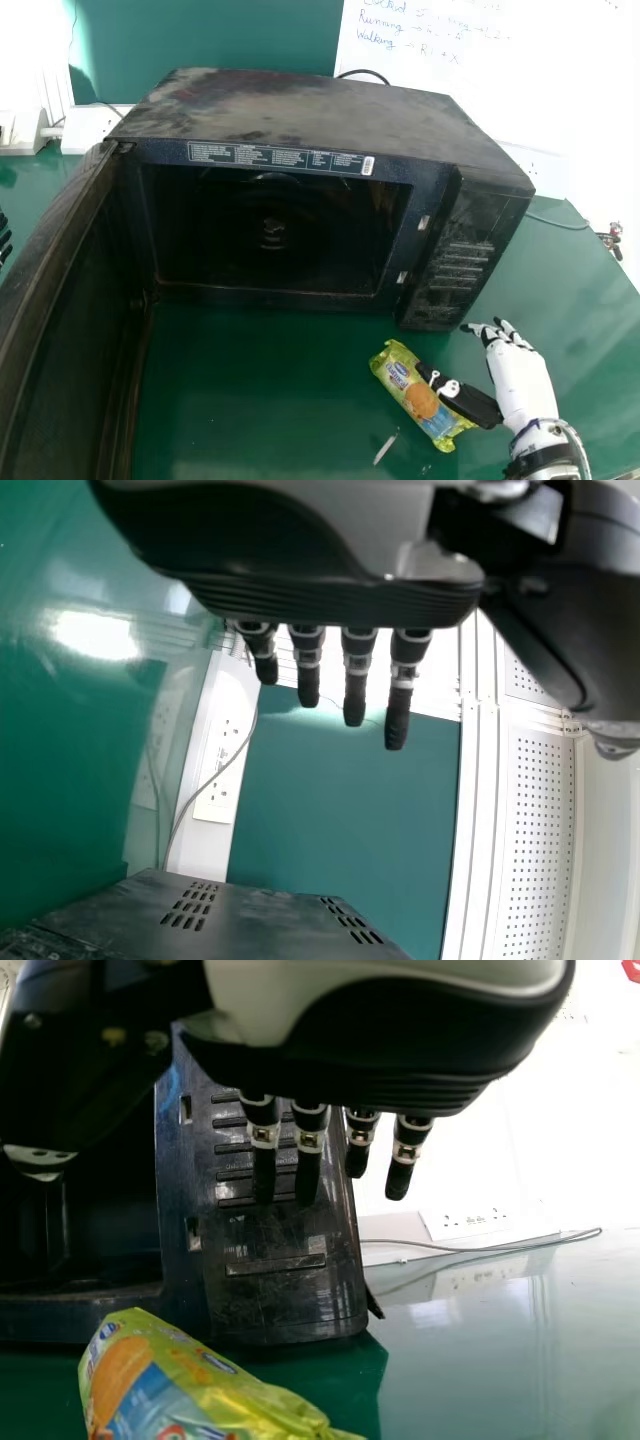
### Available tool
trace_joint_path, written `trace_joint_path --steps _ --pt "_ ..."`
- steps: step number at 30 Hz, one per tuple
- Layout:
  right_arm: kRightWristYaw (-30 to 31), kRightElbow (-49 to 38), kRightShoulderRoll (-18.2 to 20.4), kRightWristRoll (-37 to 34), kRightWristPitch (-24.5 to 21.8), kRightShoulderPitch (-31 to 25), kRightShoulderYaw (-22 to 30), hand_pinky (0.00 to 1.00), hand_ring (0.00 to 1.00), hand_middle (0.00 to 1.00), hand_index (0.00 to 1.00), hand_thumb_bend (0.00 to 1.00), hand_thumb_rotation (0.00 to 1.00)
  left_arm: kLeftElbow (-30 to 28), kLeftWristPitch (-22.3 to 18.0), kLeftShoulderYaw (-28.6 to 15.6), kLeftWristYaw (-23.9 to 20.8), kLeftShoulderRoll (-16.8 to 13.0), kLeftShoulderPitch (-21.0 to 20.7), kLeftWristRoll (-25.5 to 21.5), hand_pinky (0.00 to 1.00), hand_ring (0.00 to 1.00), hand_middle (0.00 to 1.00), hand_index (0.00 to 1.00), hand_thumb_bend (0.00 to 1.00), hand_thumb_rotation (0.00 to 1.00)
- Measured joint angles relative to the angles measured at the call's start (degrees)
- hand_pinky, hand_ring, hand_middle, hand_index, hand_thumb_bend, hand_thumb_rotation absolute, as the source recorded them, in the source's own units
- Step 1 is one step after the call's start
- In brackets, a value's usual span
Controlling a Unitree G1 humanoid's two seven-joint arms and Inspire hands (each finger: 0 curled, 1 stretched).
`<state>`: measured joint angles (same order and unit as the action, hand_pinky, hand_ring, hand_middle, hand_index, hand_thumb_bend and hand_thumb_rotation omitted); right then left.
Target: Put biscuit inside oven
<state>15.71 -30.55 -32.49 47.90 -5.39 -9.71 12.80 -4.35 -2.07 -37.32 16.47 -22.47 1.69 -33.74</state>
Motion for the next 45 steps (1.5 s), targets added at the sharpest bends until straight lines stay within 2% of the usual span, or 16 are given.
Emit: trace_joint_path --steps 8,24,31,45 --pt "1.8 0.0 -1.3 2.4 -0.4 0.0 -0.4 0.86 0.86 0.89 0.87 0.97 0.69 -0.2 0.0 0.0 -0.1 0.3 0.1 0.1 1.00 0.98 0.94 0.83 1.00 1.00" --pt "4.4 0.5 -2.8 2.9 1.0 -0.7 -1.9 0.91 0.87 0.89 0.89 0.97 0.70 -2.1 0.0 0.1 -0.3 1.1 0.9 0.9 1.00 0.97 0.93 0.83 1.00 1.00" --pt "5.3 1.1 -5.2 2.9 2.9 -0.7 -2.1 0.87 0.87 0.88 0.88 0.97 0.71 -3.5 0.0 0.2 -0.8 1.6 1.4 1.1 1.00 0.98 0.93 0.83 1.00 1.00" --pt "8.0 3.4 -11.2 2.8 5.1 -0.5 -1.4 0.96 0.87 0.89 0.89 0.97 0.69 -5.9 0.0 0.5 -1.7 2.5 2.3 1.2 1.00 0.98 0.93 0.83 1.00 1.00"
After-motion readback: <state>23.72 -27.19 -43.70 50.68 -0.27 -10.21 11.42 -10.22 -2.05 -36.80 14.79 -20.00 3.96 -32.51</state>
